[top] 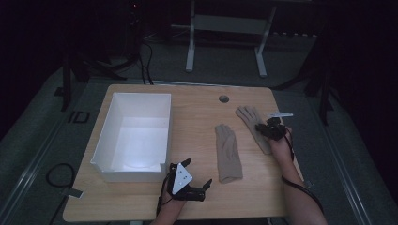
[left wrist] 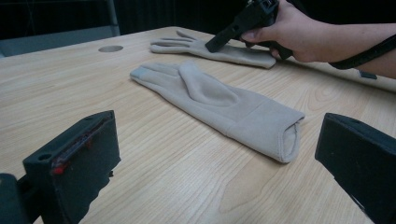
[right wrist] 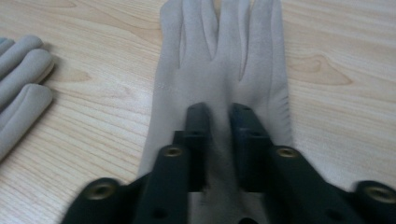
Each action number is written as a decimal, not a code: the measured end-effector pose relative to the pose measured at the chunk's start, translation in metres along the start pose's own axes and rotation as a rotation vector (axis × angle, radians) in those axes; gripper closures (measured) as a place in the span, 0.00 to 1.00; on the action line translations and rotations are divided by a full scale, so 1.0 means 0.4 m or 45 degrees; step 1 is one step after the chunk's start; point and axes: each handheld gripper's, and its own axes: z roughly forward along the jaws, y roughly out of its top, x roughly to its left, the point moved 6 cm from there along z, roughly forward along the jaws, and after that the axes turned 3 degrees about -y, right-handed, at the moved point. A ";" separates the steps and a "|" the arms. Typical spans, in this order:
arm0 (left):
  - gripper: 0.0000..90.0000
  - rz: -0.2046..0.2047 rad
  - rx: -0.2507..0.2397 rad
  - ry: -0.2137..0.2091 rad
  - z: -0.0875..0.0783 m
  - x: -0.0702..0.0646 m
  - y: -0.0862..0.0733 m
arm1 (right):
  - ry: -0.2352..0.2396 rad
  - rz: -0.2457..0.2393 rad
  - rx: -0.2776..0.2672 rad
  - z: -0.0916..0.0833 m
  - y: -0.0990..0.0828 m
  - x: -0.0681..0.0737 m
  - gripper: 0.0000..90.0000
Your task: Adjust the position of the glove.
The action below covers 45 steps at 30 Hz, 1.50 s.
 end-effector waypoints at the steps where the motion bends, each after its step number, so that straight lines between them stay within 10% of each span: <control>1: 0.00 0.000 0.001 0.000 0.000 0.000 0.000 | -0.007 0.000 0.006 -0.001 0.001 0.001 0.90; 15: 0.00 0.001 0.001 0.002 0.000 0.000 0.000 | -0.088 0.172 -0.097 -0.101 0.073 0.021 0.93; 20: 0.00 0.006 0.001 0.003 0.000 -0.001 0.000 | -0.201 0.196 -0.161 -0.178 0.083 0.034 0.93; 35: 0.00 0.010 0.002 0.005 0.000 -0.001 0.000 | -0.357 0.211 -0.190 -0.308 0.012 0.074 0.93; 45: 0.00 0.011 0.003 0.004 0.000 -0.001 0.000 | -0.376 0.280 -0.122 -0.312 -0.078 0.091 0.92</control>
